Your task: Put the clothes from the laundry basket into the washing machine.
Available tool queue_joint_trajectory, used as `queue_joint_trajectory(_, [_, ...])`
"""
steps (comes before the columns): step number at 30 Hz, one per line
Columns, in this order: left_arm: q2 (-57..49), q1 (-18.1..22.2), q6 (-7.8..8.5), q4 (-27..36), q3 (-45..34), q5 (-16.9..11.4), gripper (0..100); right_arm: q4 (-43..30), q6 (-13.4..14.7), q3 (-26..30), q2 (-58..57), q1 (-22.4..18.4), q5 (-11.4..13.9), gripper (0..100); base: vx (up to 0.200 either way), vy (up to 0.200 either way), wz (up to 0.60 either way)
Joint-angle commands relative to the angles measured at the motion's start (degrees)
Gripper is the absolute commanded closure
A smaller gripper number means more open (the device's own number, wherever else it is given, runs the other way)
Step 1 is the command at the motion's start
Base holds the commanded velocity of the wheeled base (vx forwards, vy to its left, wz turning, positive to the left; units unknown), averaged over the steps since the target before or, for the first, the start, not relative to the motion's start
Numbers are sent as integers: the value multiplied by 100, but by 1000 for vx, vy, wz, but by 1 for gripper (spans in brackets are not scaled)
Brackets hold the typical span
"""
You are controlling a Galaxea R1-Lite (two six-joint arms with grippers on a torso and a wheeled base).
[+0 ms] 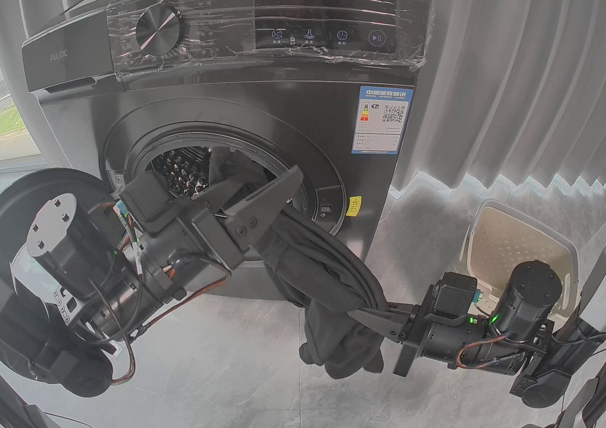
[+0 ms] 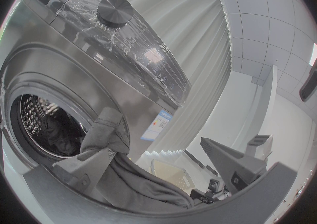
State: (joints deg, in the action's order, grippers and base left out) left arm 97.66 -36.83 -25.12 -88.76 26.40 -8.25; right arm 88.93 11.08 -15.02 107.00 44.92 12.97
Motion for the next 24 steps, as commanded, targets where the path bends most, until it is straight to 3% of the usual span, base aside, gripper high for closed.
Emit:
queue_joint_trajectory(1, [-19, -369, -1, -1, -408, -36, 0, 10, -1, -159, 67, -27, -5, 100, 0, 0, 0])
queue_joint_trajectory(9, [-107, -817, 8, -10, -1287, -616, 0, 1, 17, -265, 84, -45, -146, 100, 0, 0, 0])
queue_joint_trajectory(17, [-265, -800, 16, -1, -1577, -660, 0, 1, 34, -361, 172, -291, -172, 100, 0, 0, 0])
queue_joint_trajectory(24, [-177, -597, 166, 17, -1876, -669, 0, 1, 34, -397, 181, -502, -172, 100, 0, 0, 0])
